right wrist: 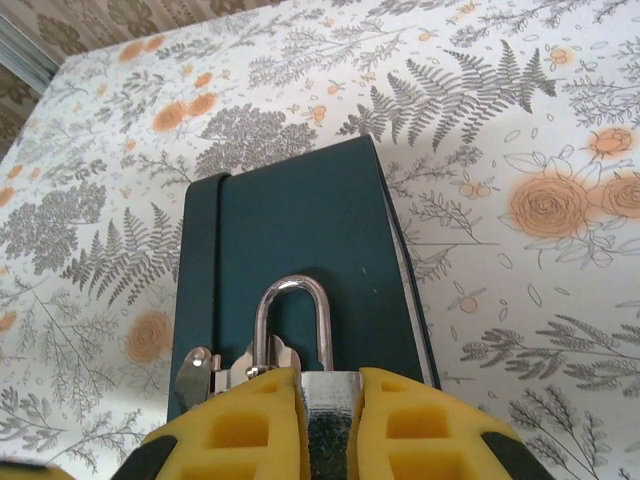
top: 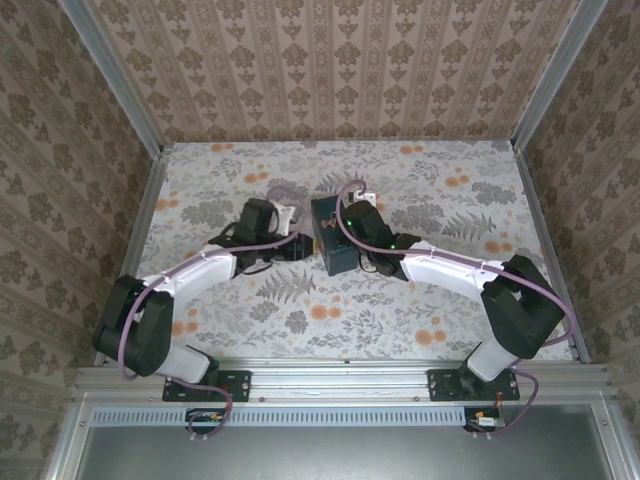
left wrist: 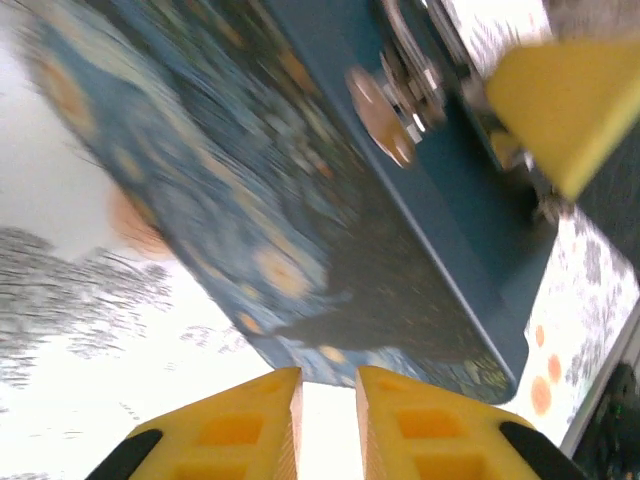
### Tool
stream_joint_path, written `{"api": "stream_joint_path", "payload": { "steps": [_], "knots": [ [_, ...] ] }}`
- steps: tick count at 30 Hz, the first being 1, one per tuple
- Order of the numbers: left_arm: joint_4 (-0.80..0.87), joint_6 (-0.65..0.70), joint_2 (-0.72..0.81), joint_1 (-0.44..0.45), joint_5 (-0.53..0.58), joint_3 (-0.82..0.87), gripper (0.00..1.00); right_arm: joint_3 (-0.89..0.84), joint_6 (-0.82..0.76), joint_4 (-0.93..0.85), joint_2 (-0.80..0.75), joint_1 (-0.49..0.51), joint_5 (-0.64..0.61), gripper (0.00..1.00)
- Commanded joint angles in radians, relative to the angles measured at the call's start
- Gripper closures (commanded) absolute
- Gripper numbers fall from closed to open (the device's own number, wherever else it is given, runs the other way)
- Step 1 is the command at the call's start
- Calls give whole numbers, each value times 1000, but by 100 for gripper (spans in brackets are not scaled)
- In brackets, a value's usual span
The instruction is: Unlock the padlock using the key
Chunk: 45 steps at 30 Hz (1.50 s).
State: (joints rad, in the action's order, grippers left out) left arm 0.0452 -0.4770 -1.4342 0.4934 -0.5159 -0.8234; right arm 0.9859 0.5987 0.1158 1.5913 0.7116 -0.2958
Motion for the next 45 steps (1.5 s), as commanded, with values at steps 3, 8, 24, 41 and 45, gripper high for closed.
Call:
{"api": "stream_joint_path", "payload": {
  "steps": [3, 8, 24, 41, 45],
  "knots": [
    [-18, 39, -37, -104, 42, -146, 72, -26, -55, 97, 0, -4, 34, 100],
    [-68, 45, -185, -121, 33, -292, 73, -25, -33, 150, 22, -8, -32, 100],
    [-27, 65, -75, -128, 74, -177, 73, -14, 24, 191, -48, -94, -75, 100],
    [120, 115, -21, -83, 108, -192, 71, -368, 96, 161, -84, -455, 321, 95],
    [131, 80, -45, -65, 98, -195, 71, -332, 16, 60, -130, -459, 303, 69]
  ]
}}
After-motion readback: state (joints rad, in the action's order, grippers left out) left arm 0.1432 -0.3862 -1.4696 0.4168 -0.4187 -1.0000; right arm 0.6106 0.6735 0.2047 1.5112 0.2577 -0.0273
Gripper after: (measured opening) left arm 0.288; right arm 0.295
